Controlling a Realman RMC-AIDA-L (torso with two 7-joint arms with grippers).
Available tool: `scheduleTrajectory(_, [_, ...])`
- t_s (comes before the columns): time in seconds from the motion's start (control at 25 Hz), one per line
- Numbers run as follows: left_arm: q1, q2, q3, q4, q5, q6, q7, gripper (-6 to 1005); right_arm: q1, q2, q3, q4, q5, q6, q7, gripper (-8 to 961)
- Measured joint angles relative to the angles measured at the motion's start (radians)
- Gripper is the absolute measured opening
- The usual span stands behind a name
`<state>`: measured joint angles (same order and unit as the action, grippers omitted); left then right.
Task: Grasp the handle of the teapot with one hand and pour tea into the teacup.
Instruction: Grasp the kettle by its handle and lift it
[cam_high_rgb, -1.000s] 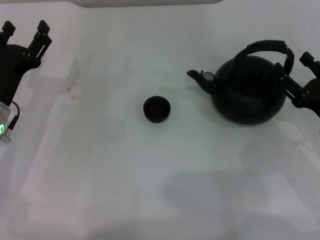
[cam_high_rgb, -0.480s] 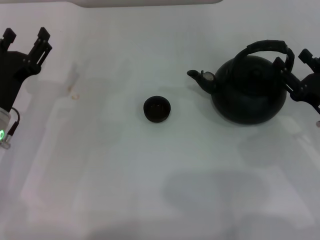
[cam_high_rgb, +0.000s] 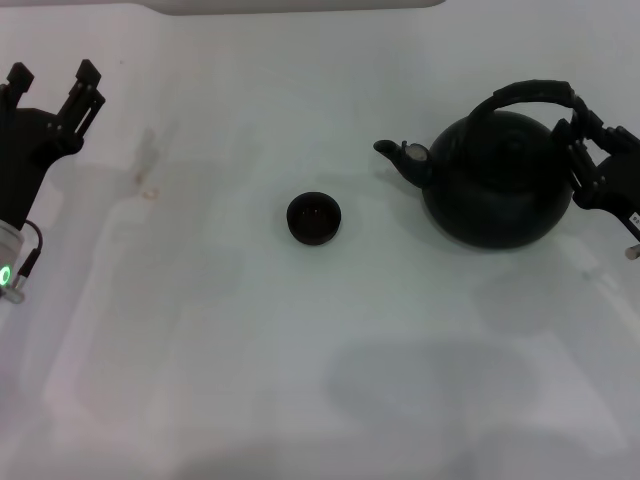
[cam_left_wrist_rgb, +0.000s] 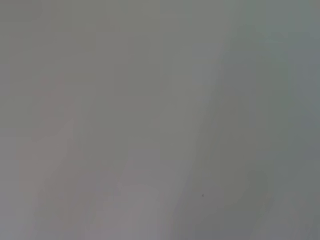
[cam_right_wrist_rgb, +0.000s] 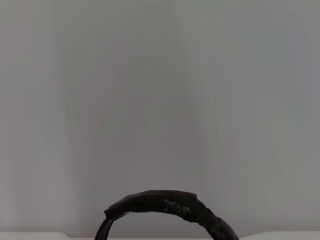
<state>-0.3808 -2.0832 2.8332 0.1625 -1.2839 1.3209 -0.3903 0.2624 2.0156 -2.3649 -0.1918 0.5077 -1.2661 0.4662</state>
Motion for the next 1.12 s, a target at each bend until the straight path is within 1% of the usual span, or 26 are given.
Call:
scheduleTrajectory(0.16, [0.000,0.000,0.001,0.000,0.000,0.000,0.000,873,0.000,0.000,0.000,0.001,0.000,0.001,0.000,375])
scheduleTrajectory(0.36, [0.002,0.000,0.001,0.000,0.000,0.002,-0.003,873,0.003,0.000,-0.001,-0.002,-0.008,0.001,-0.001,187])
scheduleTrajectory(0.6, [0.002,0.000,-0.002,0.002,-0.001,0.005,-0.004,872,0.020,0.000,-0.002,-0.017,-0.033,-0.007,-0.002,157])
scheduleTrajectory(0.72, [0.002,0.000,0.000,0.002,-0.001,0.003,-0.005,872,0.024,-0.001,-0.002,-0.035,-0.039,-0.012,-0.011,157])
scheduleTrajectory(0.96, [0.009,0.000,0.004,0.007,0.000,0.004,-0.005,873,0.053,-0.001,-0.002,-0.056,-0.040,-0.028,-0.070,158])
scheduleTrajectory(1.12, [0.014,0.000,0.002,0.014,0.000,0.005,-0.005,873,0.076,-0.002,-0.001,-0.070,-0.040,-0.030,-0.142,158])
